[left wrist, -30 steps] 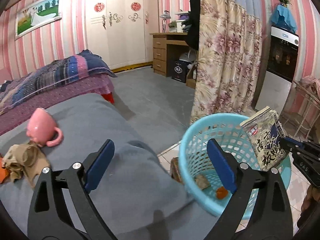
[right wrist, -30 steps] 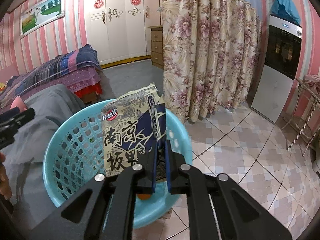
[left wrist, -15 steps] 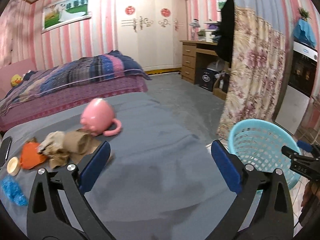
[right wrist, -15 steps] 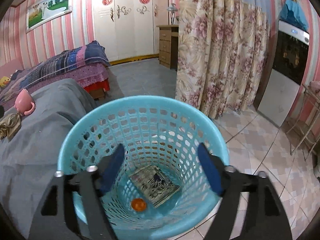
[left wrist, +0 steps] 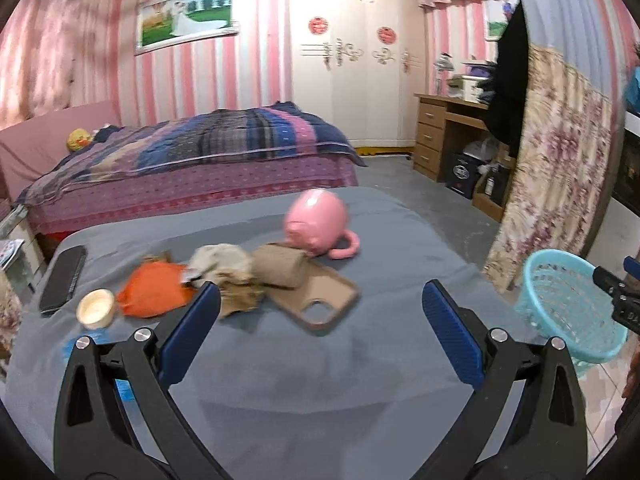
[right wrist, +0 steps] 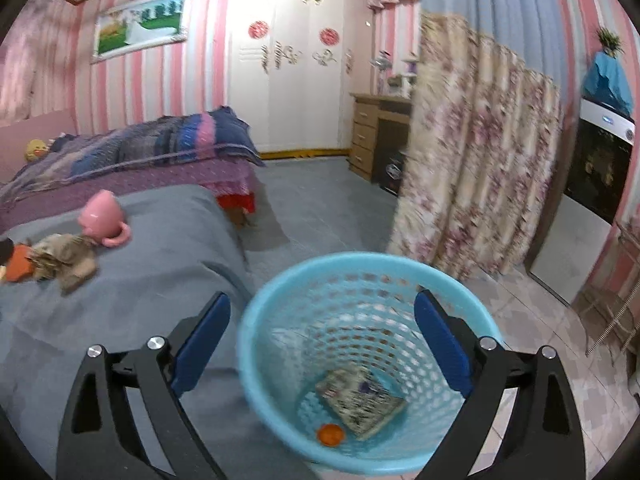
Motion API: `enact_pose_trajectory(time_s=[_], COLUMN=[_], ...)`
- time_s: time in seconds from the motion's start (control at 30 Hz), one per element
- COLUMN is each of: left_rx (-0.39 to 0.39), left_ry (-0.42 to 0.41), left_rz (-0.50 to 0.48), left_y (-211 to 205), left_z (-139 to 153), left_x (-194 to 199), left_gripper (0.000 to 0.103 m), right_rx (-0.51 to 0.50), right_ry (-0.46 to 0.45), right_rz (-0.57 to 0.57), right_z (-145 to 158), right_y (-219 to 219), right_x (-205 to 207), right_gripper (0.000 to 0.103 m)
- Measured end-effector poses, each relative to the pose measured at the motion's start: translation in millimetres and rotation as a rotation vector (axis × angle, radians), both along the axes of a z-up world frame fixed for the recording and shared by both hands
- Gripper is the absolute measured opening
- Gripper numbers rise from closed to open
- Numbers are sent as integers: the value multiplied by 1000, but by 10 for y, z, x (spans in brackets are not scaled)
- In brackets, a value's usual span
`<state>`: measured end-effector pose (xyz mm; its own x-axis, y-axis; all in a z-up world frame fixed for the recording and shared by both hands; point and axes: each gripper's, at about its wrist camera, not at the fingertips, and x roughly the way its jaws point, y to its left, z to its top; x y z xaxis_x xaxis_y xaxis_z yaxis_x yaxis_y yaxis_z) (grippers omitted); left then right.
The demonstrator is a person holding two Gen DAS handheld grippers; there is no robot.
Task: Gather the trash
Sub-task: 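Move the left gripper to the blue plastic bag and close on it, then grasp the tan cloth with the right gripper while the left holds the blue bag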
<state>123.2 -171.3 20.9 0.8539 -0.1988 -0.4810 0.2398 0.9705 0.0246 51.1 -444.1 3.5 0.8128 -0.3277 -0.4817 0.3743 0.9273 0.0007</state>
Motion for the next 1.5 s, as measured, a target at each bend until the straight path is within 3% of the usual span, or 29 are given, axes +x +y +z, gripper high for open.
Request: enact_pose_trajectory(time_s=[0.47,0.9,1.3,1.4,1.5], left_rx=[-3,-20,-32,-46,-52], left_ry=[52,145,330,358,362], left_rz=[177,273,289,268,247], left_y=[1110,1737,1916,1913,1894], left_z=[-211,-499,-855,-892,-898], left_x=[105,268,531,557,548], left_gripper=[98,98,97,75,61], right_rx=[-20,40,18,34,34], right_ry=[10,3,110,117,117], right_rz=[225,272,294,293,292], right_z=[106,177,-239,-278,-292], right_y=[1205,1688,1759,1752,1752], right_x=[422,797,920,936,950], right_gripper=[92,92,92,92,92])
